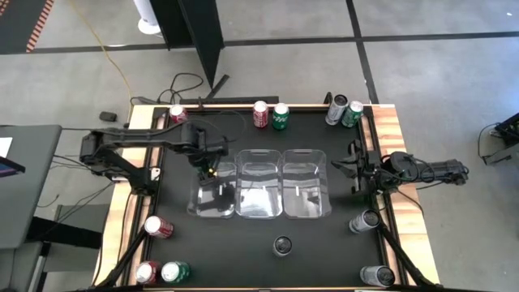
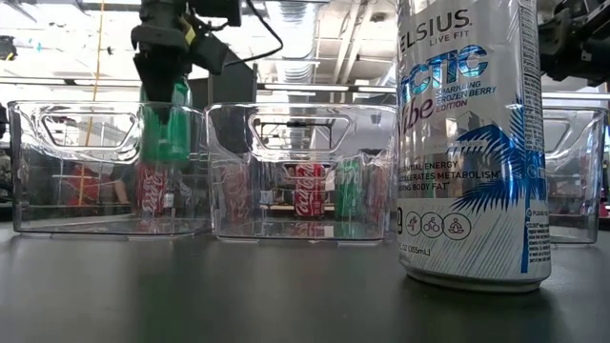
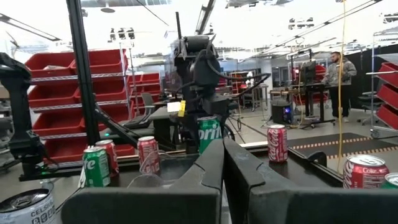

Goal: Sort soda cans
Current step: Put the top left green soda can into the left transparent bin

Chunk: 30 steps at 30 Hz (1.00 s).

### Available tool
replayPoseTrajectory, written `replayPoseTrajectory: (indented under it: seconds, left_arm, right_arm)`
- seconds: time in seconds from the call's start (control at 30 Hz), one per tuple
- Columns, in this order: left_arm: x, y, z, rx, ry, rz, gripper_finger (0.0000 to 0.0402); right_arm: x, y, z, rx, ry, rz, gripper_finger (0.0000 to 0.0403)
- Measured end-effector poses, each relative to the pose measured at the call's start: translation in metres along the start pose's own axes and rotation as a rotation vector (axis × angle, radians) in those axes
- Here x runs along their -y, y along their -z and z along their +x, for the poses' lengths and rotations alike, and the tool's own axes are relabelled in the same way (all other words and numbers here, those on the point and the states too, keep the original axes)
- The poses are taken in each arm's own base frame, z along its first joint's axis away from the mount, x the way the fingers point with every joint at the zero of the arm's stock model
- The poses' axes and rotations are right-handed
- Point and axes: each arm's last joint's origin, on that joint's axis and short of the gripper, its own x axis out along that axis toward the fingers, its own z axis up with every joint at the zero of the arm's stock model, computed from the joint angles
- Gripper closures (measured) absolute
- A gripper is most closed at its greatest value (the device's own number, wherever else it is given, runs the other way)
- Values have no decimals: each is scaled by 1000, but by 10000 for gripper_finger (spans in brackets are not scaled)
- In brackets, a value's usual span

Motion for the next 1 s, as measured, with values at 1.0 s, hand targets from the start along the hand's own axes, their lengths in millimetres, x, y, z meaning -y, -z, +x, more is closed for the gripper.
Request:
replayPoseTrajectory:
  seconds: [1.0]
  left_arm:
    - [-10,5,58,-92,-62,-133,101]
  right_arm:
    - [1,0,0,-3,9,-2,374]
